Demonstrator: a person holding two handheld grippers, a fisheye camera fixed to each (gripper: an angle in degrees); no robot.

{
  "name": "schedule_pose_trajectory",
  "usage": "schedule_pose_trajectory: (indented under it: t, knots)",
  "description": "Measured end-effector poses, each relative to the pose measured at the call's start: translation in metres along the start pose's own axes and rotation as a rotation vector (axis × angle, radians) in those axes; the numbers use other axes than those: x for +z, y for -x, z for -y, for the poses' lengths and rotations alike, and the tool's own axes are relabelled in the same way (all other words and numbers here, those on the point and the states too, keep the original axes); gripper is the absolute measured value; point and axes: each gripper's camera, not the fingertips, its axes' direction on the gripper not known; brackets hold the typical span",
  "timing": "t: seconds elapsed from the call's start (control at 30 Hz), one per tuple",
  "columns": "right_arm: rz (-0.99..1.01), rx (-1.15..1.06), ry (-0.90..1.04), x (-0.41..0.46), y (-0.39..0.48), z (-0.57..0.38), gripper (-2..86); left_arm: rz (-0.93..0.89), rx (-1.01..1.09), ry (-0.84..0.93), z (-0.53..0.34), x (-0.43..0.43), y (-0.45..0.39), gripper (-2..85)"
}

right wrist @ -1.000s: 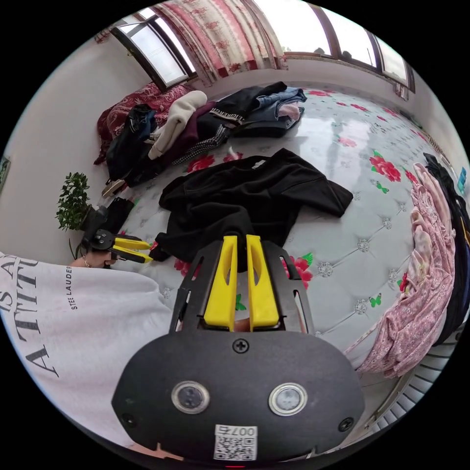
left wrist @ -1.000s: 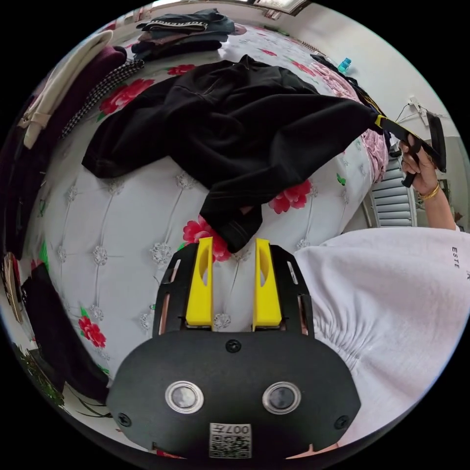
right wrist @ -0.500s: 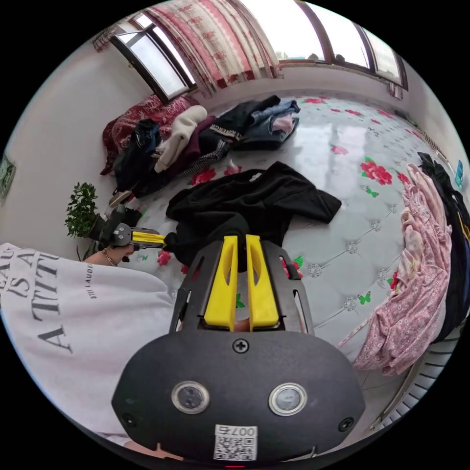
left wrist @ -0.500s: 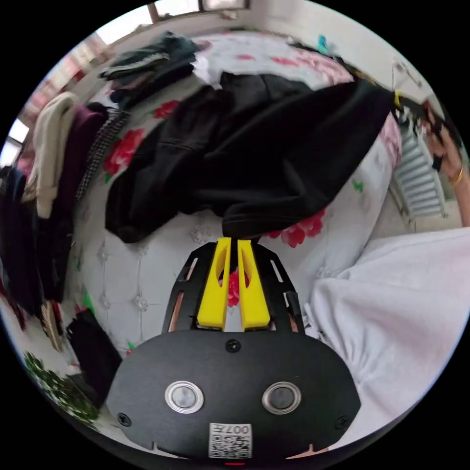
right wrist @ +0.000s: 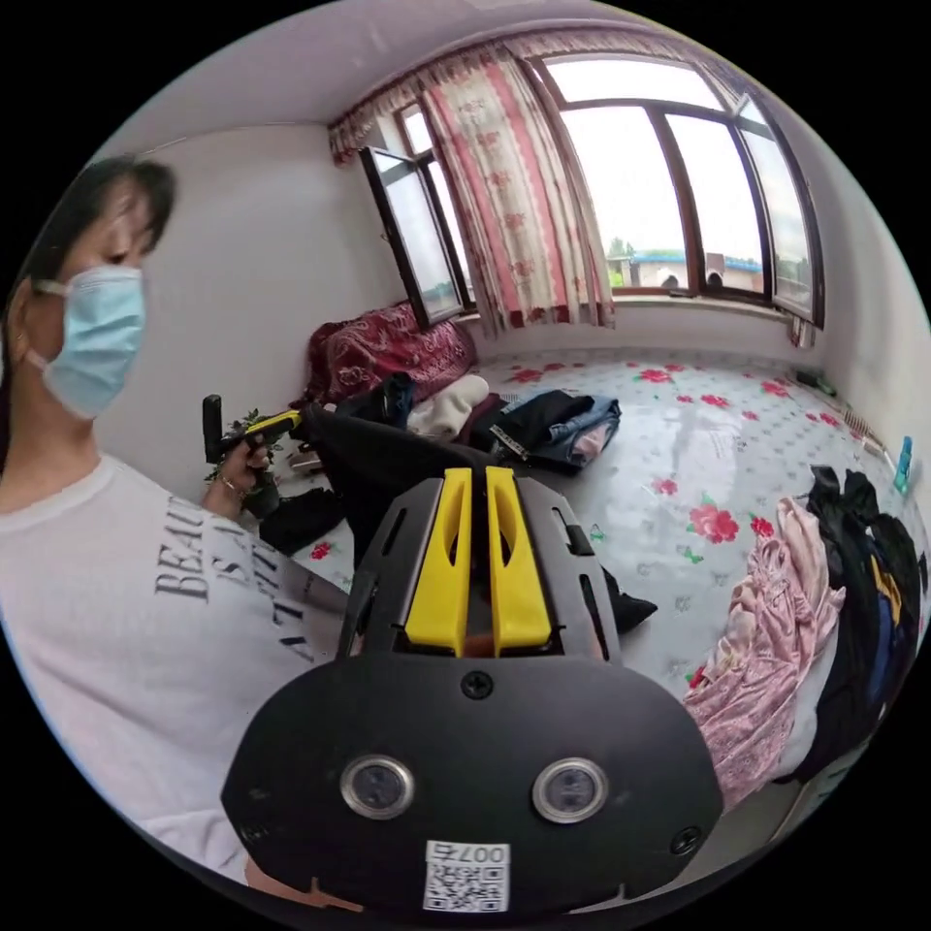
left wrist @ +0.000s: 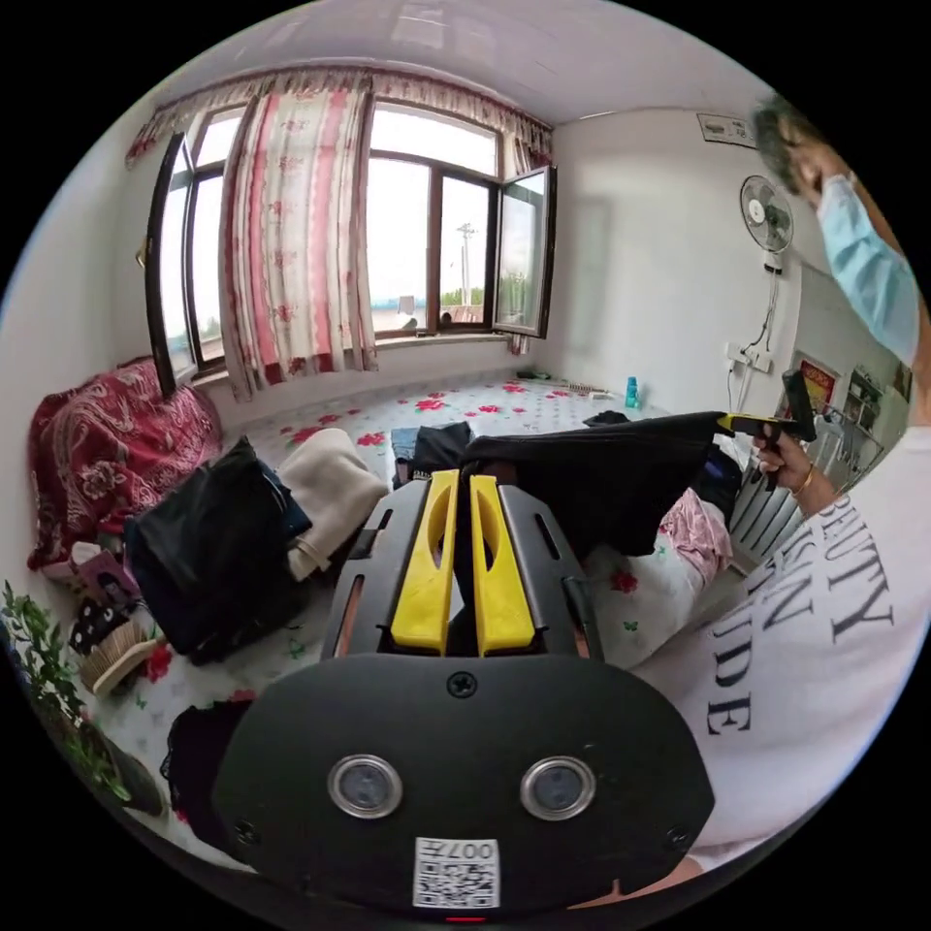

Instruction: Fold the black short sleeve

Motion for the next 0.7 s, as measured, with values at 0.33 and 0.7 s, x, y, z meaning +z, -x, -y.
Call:
schedule_pose_trajectory:
  t: [0.33,0.7]
  knots:
    - [-0.248,-0.232,-0.065,-0.001,-0.006,0.148,-0.3,-0.016,-0.081,-0.205,0.089,-0.007,0.046,-0.7]
    - [-0.163,-0.457,-0.149,-0.048,0.054,0.042,-0.3,0.057,0.071,-0.316,-0.019,-0.121,-0.019,-0.7]
